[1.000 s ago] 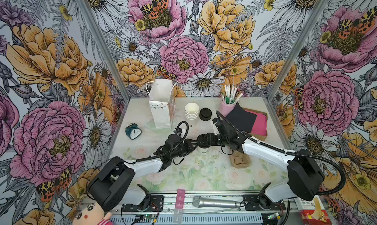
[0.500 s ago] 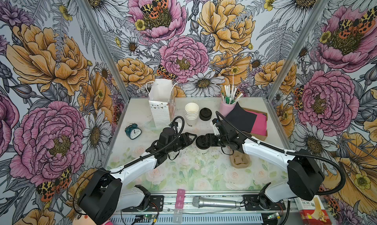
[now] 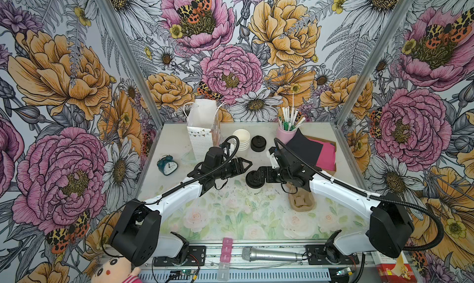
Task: Pack a coffee takeout order
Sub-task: Close the lid on the coffee cup.
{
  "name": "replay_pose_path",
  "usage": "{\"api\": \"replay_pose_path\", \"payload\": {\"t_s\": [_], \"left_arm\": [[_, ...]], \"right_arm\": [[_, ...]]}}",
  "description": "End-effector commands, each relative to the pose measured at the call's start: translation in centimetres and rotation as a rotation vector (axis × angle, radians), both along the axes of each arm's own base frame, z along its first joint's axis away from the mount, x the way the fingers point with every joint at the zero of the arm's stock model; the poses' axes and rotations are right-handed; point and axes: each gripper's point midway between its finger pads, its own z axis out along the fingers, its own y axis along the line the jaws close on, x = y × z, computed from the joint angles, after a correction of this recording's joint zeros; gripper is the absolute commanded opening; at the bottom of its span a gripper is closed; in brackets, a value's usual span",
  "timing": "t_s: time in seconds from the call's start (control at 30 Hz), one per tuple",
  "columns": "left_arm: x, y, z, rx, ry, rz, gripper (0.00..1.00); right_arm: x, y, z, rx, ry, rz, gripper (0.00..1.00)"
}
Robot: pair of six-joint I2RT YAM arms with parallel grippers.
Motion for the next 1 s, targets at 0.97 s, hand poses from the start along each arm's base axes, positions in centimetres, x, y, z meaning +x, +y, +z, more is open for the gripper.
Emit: {"api": "replay_pose_path", "payload": {"t_s": [0.97], "left_arm": [[-1.3,-0.3,-6.4,0.242,0.103,-0.187,0.51]], "right_arm": [[-2.1,-1.6,-6.1,-0.092,0.146,0.101,0.62]]}}
